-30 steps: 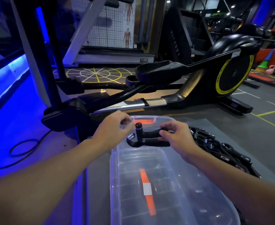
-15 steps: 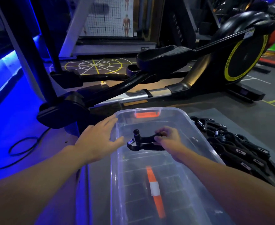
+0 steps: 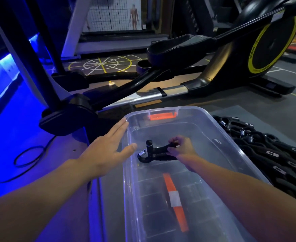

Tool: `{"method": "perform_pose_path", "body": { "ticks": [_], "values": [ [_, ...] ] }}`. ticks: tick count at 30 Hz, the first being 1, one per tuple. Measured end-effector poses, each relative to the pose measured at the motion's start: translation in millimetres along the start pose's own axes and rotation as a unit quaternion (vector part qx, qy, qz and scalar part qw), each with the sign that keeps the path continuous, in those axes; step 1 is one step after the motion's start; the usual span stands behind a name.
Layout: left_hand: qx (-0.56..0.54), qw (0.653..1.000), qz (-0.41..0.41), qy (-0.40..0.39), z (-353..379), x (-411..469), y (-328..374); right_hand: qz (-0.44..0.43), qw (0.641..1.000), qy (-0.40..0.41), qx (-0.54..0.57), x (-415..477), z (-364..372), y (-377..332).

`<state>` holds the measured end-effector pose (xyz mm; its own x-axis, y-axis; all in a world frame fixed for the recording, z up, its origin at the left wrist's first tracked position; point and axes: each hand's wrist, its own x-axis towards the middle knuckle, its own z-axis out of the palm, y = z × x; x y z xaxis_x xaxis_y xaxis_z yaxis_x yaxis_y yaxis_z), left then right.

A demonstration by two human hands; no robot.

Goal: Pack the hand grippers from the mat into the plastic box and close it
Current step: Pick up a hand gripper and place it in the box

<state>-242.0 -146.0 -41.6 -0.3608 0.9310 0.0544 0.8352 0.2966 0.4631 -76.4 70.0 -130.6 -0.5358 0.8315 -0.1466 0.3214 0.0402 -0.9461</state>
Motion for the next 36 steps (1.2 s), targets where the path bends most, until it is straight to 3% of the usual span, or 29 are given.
{"method": "perform_pose_path", "body": {
  "ticks": [3, 12, 17, 25, 31, 36],
  "values": [
    [0.017, 1.000, 0.007, -0.024, -5, -3, 1, 0.001, 0.994, 0.015, -0.108, 0, -1, 7],
    [0.040, 0.998, 0.014, -0.040, -9, -8, 3, -0.028, 0.985, 0.066, -0.155, 3, 11, 14],
    [0.032, 0.999, 0.018, -0.039, -10, -8, 3, -0.095, 0.973, 0.076, -0.195, 9, 11, 12],
    [0.025, 0.998, 0.025, -0.052, -12, -9, 5, -0.036, 0.986, 0.101, -0.128, 15, 20, 27],
    [-0.007, 0.998, 0.060, -0.035, -16, -13, -3, -0.042, 0.979, 0.103, -0.173, 12, 13, 26],
    [0.001, 0.997, 0.057, -0.042, -17, -16, -3, -0.051, 0.986, 0.105, -0.118, 21, 20, 24]
  ]
}}
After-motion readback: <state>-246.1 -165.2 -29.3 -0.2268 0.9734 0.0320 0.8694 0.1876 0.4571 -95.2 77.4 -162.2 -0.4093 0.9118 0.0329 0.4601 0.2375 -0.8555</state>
